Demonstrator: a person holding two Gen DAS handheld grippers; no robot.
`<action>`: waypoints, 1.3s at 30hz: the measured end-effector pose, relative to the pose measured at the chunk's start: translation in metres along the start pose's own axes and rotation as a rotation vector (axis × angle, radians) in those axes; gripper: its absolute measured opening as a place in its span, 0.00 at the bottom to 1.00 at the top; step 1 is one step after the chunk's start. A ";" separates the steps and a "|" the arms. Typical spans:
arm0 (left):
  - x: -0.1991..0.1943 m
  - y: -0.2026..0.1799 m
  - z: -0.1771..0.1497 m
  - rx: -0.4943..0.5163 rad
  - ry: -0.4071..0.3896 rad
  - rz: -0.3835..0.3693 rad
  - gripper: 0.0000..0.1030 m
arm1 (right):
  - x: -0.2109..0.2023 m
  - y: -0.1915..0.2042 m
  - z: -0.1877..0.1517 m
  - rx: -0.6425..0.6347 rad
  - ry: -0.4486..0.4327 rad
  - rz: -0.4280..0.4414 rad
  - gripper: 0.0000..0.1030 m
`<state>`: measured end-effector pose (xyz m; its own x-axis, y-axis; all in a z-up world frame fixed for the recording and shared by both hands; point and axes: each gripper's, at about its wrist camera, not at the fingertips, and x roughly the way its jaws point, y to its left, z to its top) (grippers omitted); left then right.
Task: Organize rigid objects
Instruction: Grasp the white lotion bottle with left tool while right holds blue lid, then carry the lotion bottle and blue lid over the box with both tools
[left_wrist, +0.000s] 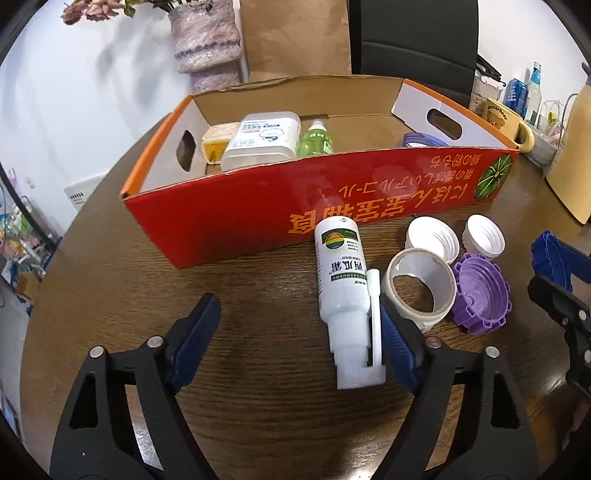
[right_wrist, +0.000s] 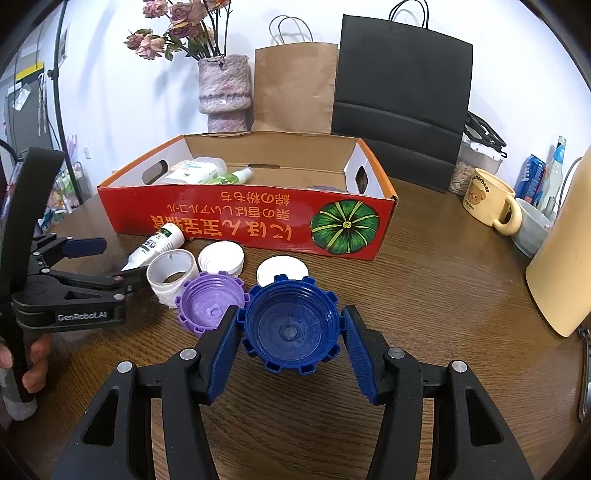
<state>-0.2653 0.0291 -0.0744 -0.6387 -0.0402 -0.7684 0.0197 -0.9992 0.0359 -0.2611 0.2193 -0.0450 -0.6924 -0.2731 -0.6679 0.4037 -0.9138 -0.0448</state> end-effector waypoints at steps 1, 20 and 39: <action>0.001 0.000 0.001 -0.002 0.002 -0.003 0.76 | 0.000 0.000 0.000 -0.001 0.000 0.000 0.58; 0.002 -0.005 0.006 -0.010 0.002 -0.093 0.23 | 0.002 0.003 0.001 0.014 -0.003 0.001 0.58; -0.041 0.000 0.004 -0.046 -0.124 -0.121 0.23 | -0.014 0.019 0.010 0.045 -0.078 0.008 0.58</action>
<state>-0.2417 0.0311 -0.0406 -0.7286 0.0784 -0.6804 -0.0293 -0.9961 -0.0834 -0.2497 0.2030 -0.0294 -0.7344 -0.3009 -0.6084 0.3828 -0.9238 -0.0052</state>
